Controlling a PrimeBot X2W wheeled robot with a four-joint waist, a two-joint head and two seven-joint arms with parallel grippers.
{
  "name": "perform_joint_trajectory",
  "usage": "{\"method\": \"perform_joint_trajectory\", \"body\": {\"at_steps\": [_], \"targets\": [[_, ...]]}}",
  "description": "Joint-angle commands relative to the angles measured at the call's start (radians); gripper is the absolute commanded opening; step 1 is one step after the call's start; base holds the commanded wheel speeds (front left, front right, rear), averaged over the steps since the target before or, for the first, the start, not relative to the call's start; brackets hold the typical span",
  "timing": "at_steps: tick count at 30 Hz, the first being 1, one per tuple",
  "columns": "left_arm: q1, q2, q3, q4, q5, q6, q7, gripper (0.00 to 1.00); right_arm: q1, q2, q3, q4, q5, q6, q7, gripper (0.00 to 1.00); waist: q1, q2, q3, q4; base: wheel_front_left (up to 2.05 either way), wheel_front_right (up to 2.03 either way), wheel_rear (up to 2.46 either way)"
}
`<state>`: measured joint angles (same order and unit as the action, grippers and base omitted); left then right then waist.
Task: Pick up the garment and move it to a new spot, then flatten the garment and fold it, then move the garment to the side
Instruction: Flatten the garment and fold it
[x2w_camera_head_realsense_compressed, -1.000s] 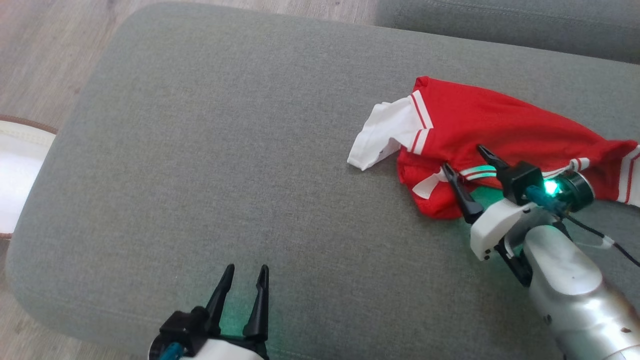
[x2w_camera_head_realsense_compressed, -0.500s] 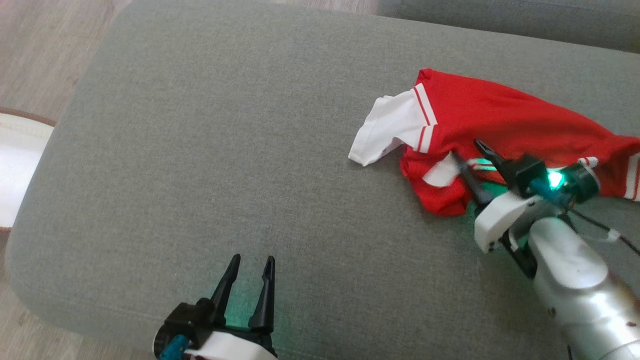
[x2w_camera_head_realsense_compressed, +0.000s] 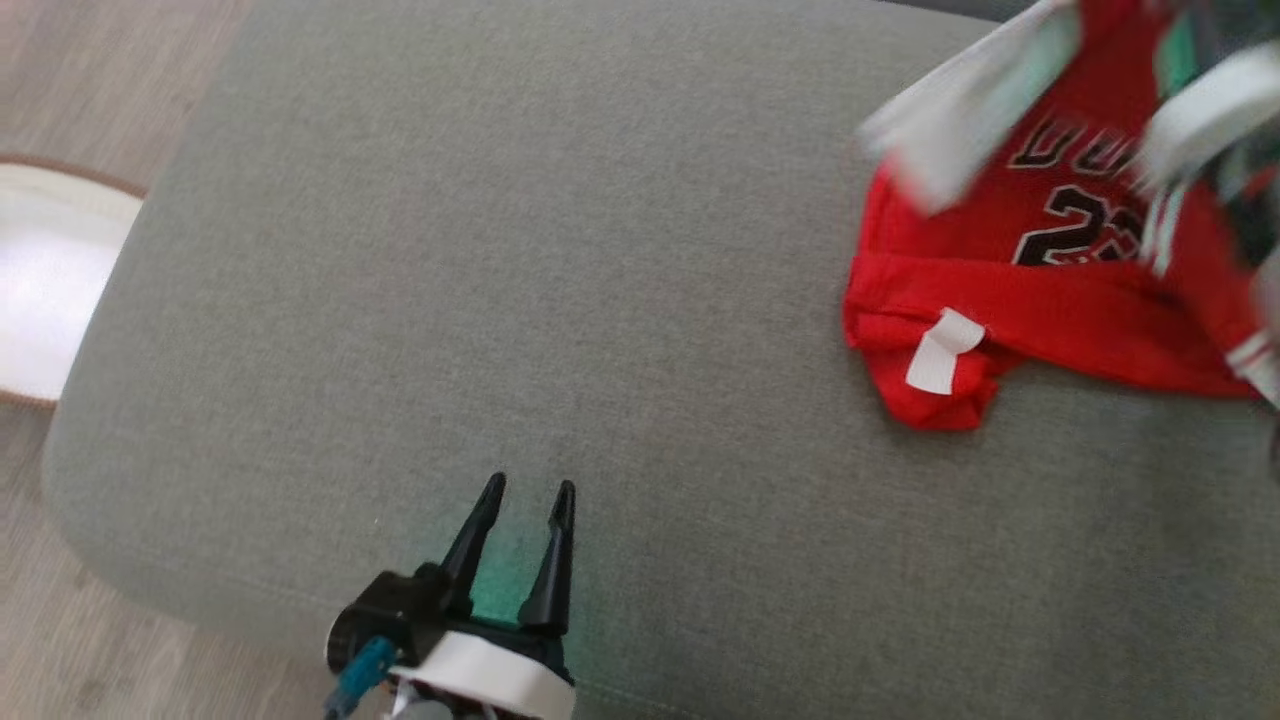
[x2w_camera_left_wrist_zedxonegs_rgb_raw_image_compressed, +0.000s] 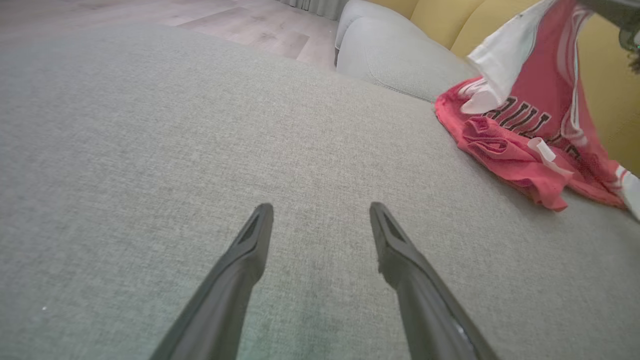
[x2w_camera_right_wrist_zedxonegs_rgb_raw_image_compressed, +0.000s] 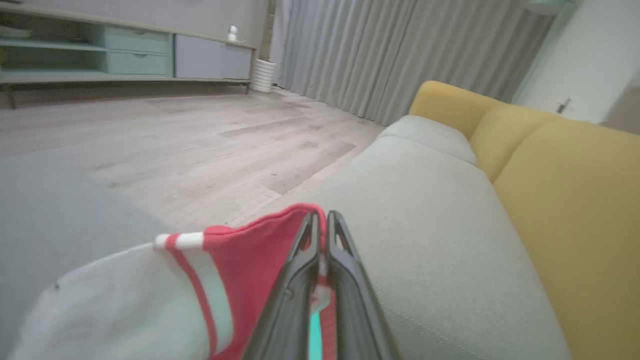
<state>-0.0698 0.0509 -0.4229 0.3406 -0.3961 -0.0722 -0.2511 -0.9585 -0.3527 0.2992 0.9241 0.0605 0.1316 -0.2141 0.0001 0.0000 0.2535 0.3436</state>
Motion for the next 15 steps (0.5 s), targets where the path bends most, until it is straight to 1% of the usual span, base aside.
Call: {"method": "perform_joint_trajectory", "body": {"at_steps": [1, 2, 3, 5, 6, 7, 8, 10, 11, 12, 15], "targets": [[-0.033, -0.001, 0.016, -0.030, -0.006, -0.006, -0.011, 1.00, -0.069, -0.011, -0.048, 0.013, -0.017, -0.001, 0.014, 0.04, -0.0001, 0.0000, 0.017, 0.019, 0.00, 0.00, 0.00], [-0.038, -0.001, 0.011, -0.031, -0.007, -0.004, -0.011, 1.00, -0.099, -0.016, -0.089, 0.042, -0.036, -0.001, 0.027, 0.48, -0.0001, 0.0000, 0.021, 0.023, 0.00, 0.00, 0.00], [-0.042, -0.001, 0.005, -0.033, -0.009, -0.001, -0.011, 1.00, -0.120, -0.020, -0.124, 0.072, -0.060, -0.001, 0.042, 1.00, -0.0001, 0.0000, 0.023, 0.026, 0.00, 0.00, 0.00], [-0.046, -0.001, -0.006, -0.034, -0.013, 0.000, -0.011, 1.00, -0.137, -0.016, -0.183, 0.121, -0.107, -0.001, 0.063, 1.00, -0.0001, 0.0000, 0.021, 0.026, 0.00, 0.00, 0.00], [-0.047, -0.001, -0.011, -0.034, -0.014, 0.001, -0.011, 1.00, -0.136, -0.008, -0.210, 0.135, -0.123, -0.001, 0.056, 1.00, -0.0001, 0.0000, 0.019, 0.022, 0.00, 0.00, 0.00], [-0.048, -0.001, -0.012, -0.036, -0.019, 0.006, -0.011, 1.00, -0.112, 0.018, -0.240, 0.159, -0.154, -0.001, 0.036, 1.00, -0.0001, 0.0000, 0.014, 0.007, 0.00, 0.00, 0.00], [-0.048, -0.001, -0.013, -0.037, -0.020, 0.007, -0.011, 1.00, -0.096, 0.031, -0.257, 0.169, -0.160, -0.001, 0.024, 1.00, -0.0001, 0.0000, 0.011, -0.005, 0.00, 0.00, 0.00], [-0.053, -0.001, -0.013, -0.037, -0.015, 0.007, -0.011, 1.00, -0.056, 0.061, -0.278, 0.174, -0.169, -0.001, -0.007, 1.00, -0.0001, 0.0000, 0.004, -0.031, 0.00, 0.00, 0.00], [-0.053, -0.001, -0.013, -0.037, -0.015, 0.007, -0.011, 1.00, -0.056, 0.061, -0.278, 0.174, -0.169, -0.001, -0.007, 1.00, -0.0001, 0.0000, 0.004, -0.031, 0.00, 0.00, 0.00], [-0.056, -0.001, -0.012, -0.038, -0.014, 0.006, -0.011, 1.00, -0.034, 0.076, -0.284, 0.171, -0.166, -0.001, -0.021, 1.00, -0.0001, 0.0000, 0.002, -0.046, 0.00, 0.00, 0.00], [-0.077, -0.001, -0.008, -0.042, -0.011, 0.005, -0.011, 1.00, 0.038, 0.119, -0.281, 0.130, -0.144, -0.001, -0.044, 1.00, -0.0001, 0.0000, 0.000, -0.098, 0.00, 0.00, 0.00]]}}
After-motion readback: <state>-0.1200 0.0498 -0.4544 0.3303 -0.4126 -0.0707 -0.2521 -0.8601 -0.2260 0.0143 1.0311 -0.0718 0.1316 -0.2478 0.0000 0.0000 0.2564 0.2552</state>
